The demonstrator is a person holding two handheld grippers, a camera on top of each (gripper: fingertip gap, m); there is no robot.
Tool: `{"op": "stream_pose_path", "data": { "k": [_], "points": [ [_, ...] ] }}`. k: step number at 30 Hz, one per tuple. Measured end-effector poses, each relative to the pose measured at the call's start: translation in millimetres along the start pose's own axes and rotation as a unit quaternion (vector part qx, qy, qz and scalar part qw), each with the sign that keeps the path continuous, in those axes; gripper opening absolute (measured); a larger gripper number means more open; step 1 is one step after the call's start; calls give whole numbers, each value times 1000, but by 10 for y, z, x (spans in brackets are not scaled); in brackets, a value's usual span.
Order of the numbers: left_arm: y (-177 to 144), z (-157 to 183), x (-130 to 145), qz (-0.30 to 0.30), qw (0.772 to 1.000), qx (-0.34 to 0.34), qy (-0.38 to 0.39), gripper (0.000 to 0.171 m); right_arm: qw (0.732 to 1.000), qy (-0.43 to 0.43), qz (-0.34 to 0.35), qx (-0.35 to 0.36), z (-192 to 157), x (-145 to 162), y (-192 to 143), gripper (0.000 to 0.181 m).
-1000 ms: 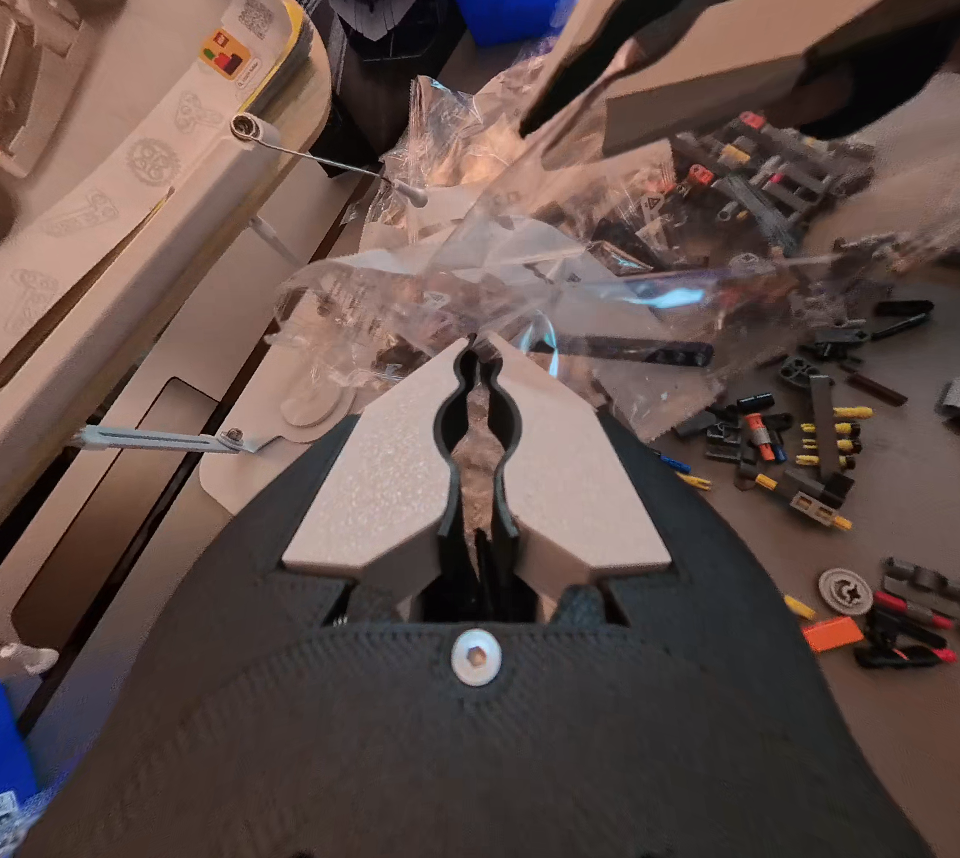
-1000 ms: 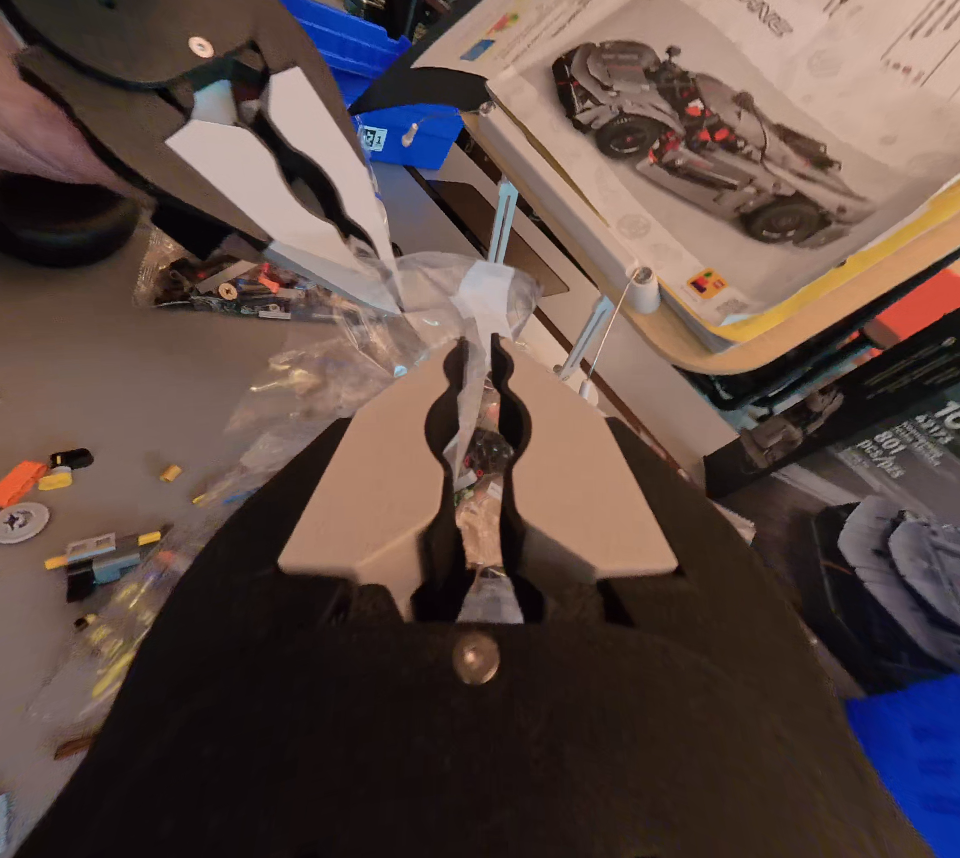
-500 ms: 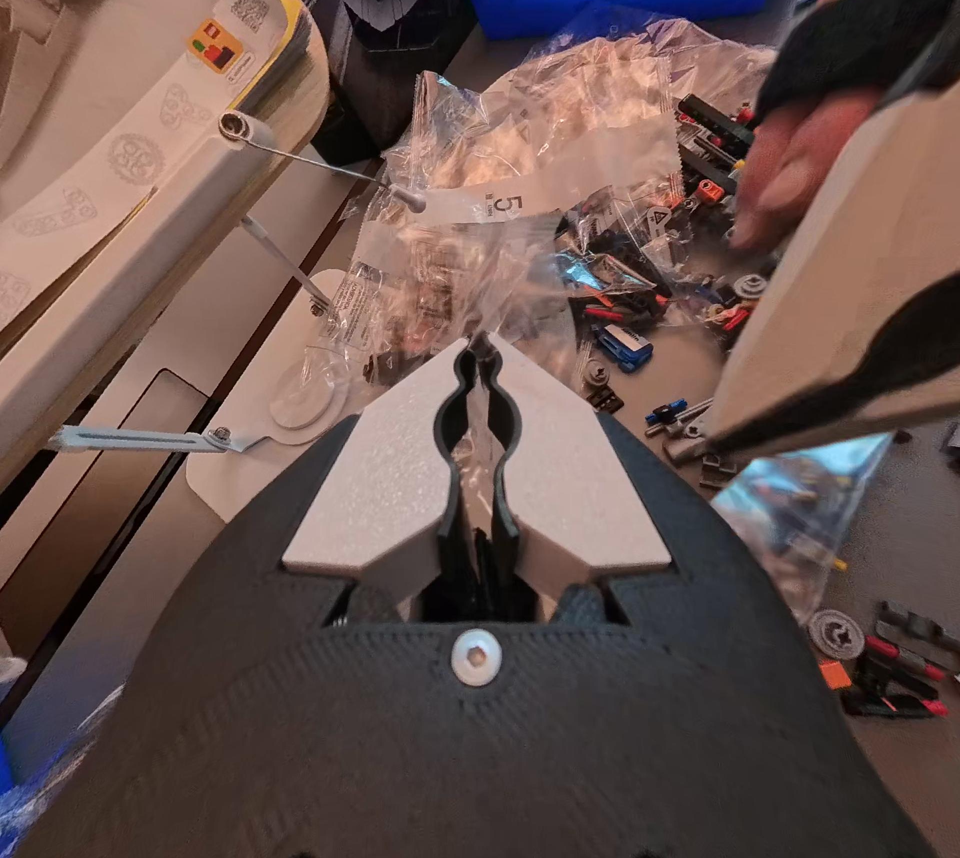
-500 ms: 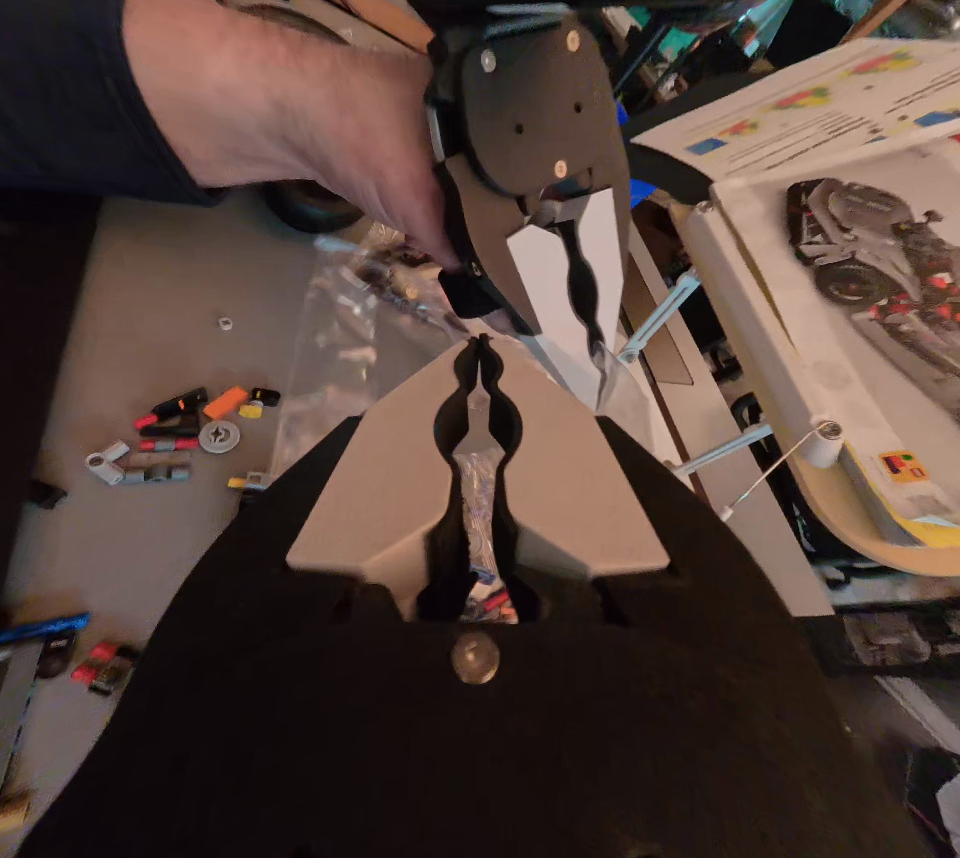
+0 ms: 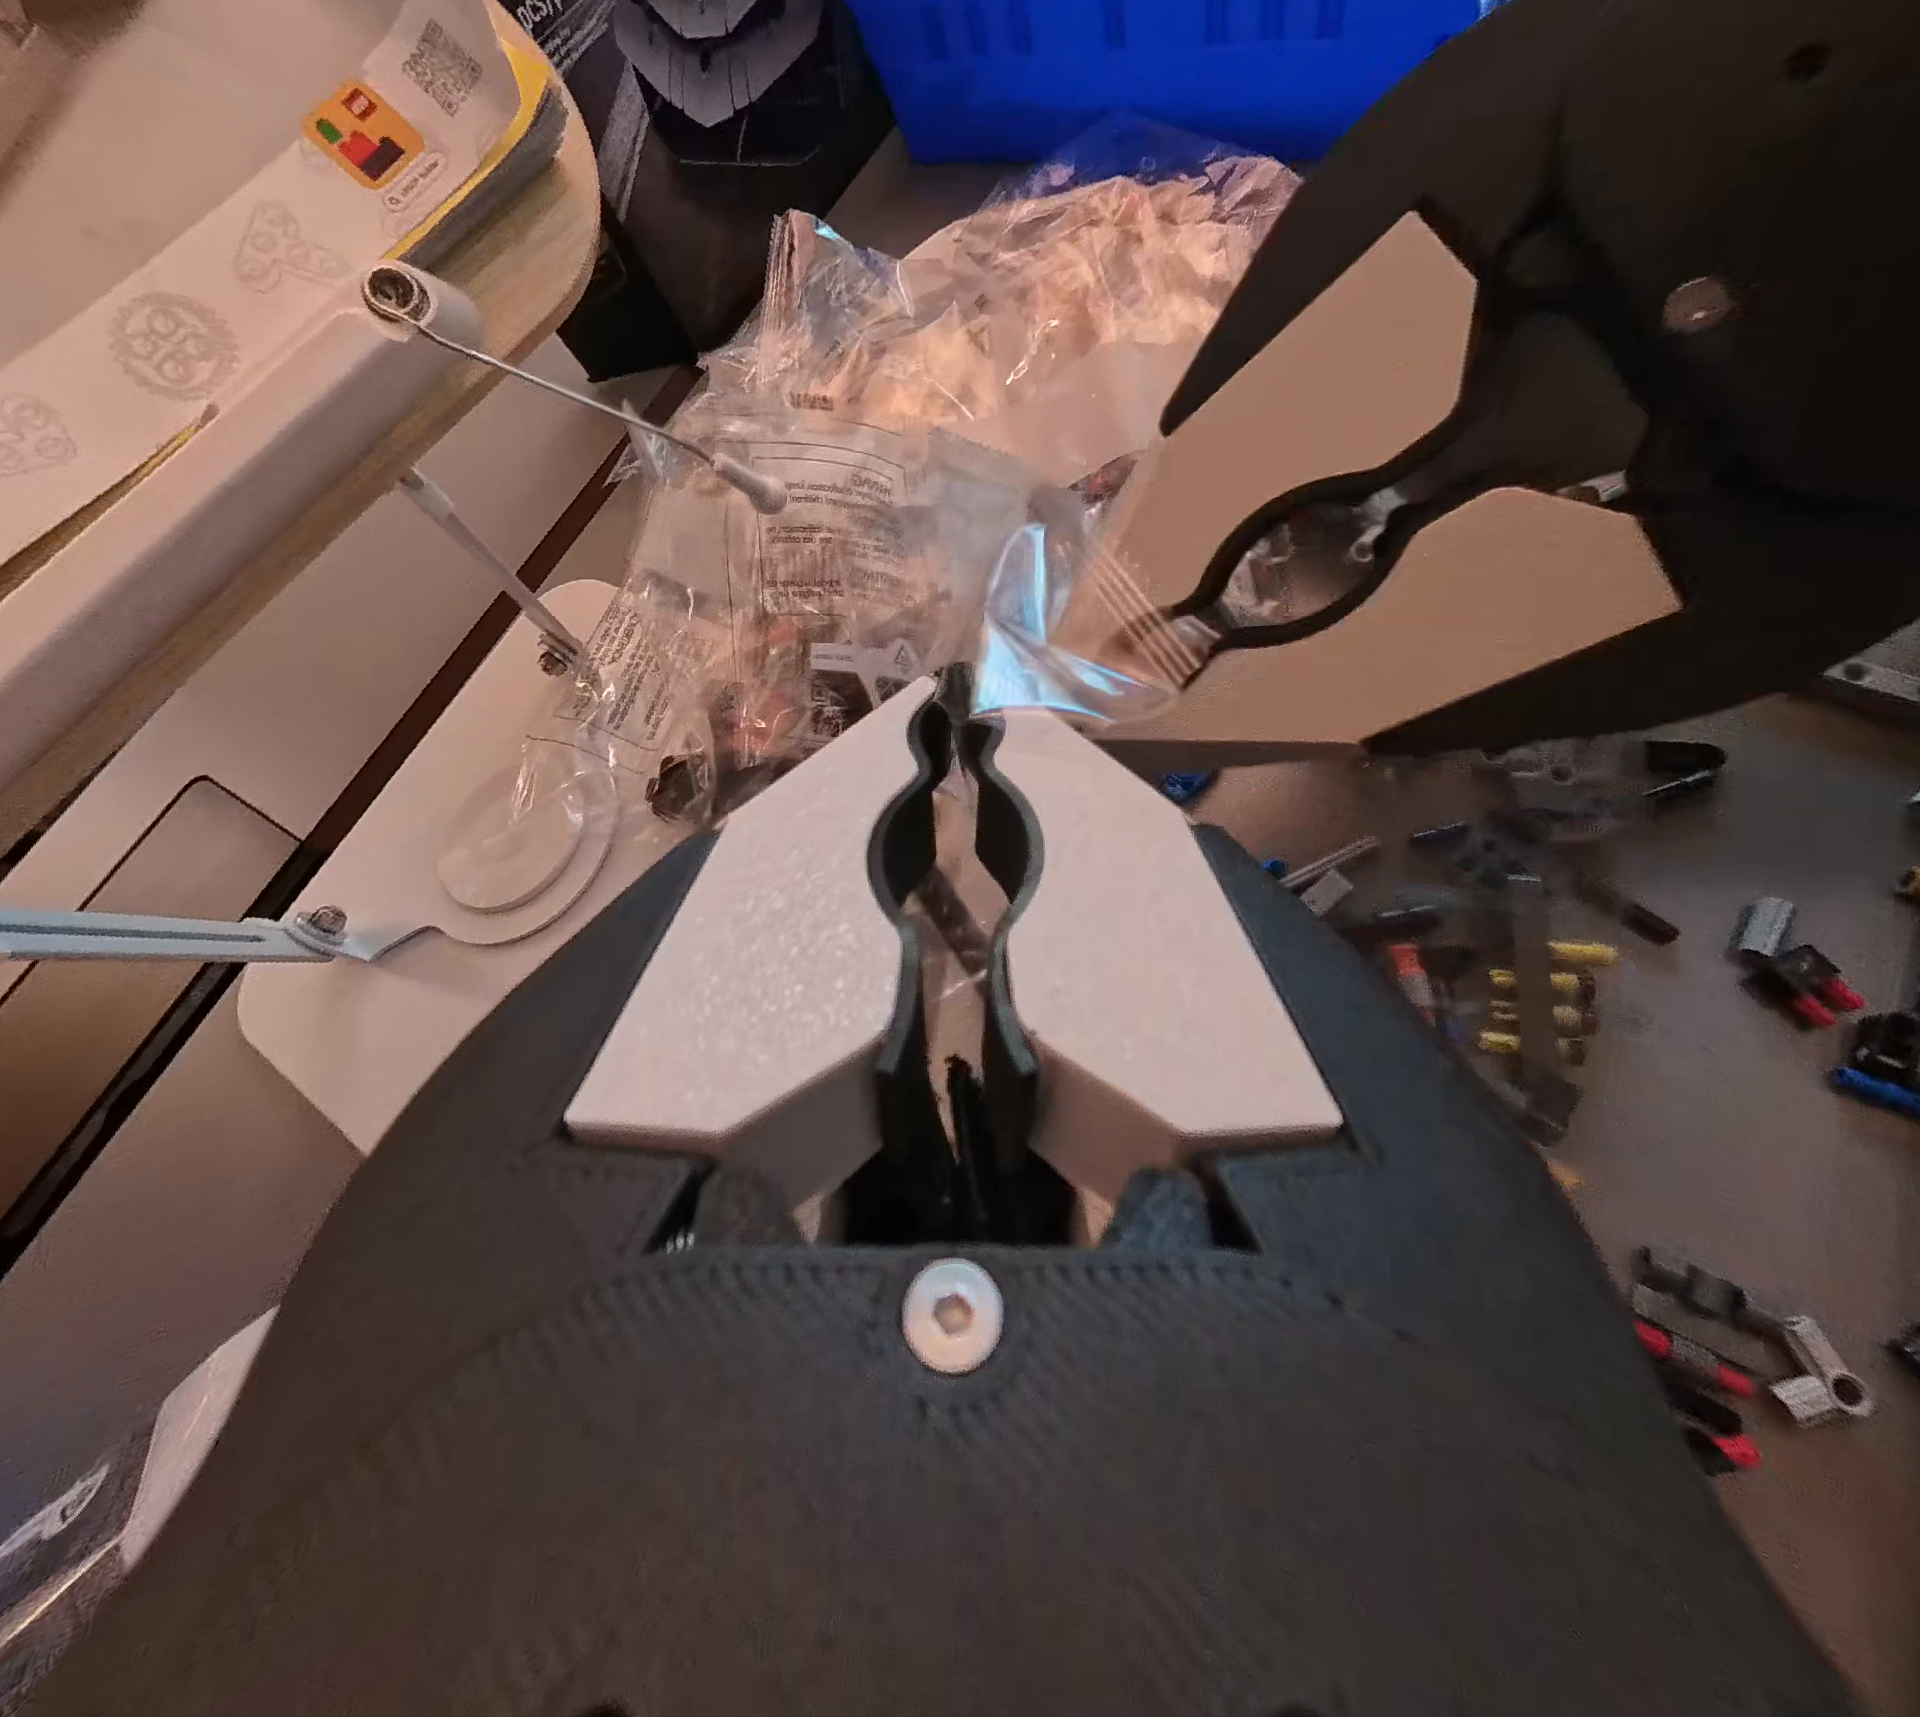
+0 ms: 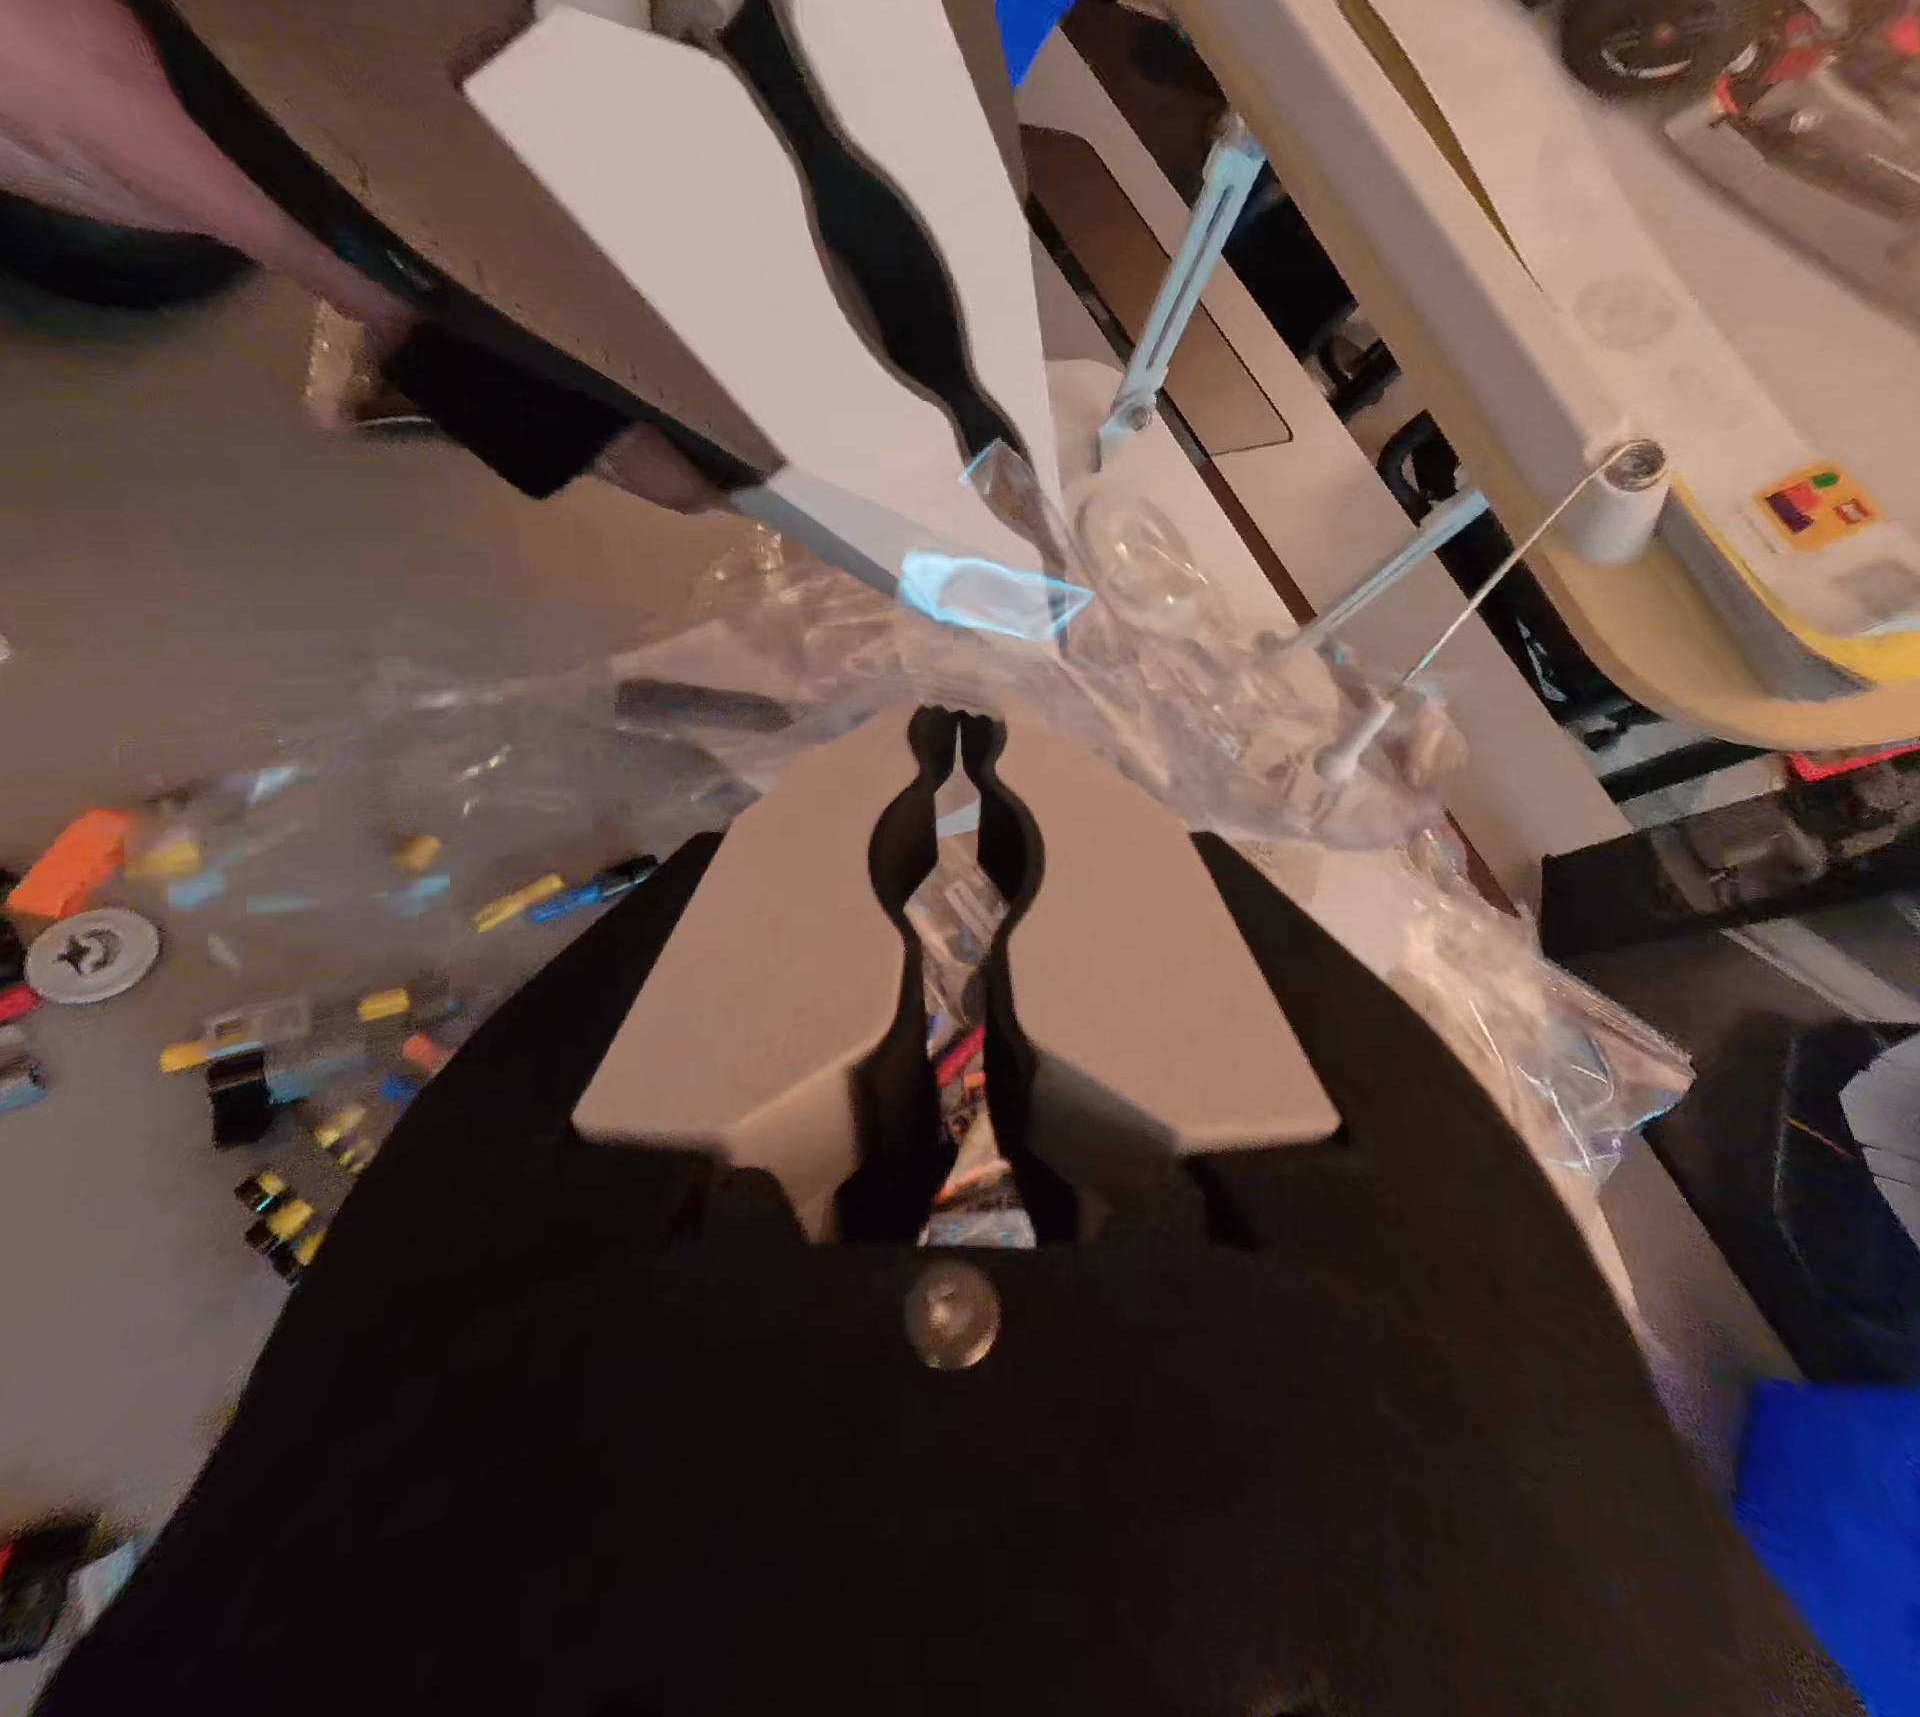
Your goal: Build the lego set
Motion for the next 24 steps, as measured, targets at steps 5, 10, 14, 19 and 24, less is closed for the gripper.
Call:
{"op": "stream_pose_path", "data": {
  "k": [5,10,14,19,24],
  "points": [
    [-16,-36,-9,1,1000,-16,-1,0,999,-2,-11,33,85,-22,-85,0],
    [10,-33,-7,5,1000,-12,-10,0,999,-9,24,-34,-77,-91,-114,0],
    [57,3,-1,-1,1000,-7,-8,0,988,-68,79,-111,-403,-255,-190,0],
    [81,20,-3,-1,1000,-2,-13,0,989,-104,31,-97,-486,-135,-9,0],
    [82,-14,12,0,1000,-8,-19,0,996,-42,-30,-66,-260,66,81,0]
  ]
}}
Point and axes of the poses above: each gripper's, where its closed fingertips meet, y out along the fingers, x out of its underside, z = x × y across the jaws, the point moved 4 cm from there along -y, back along the fingers, and after that the axes turned 2 degrees about -z, right-handed, at the moved point
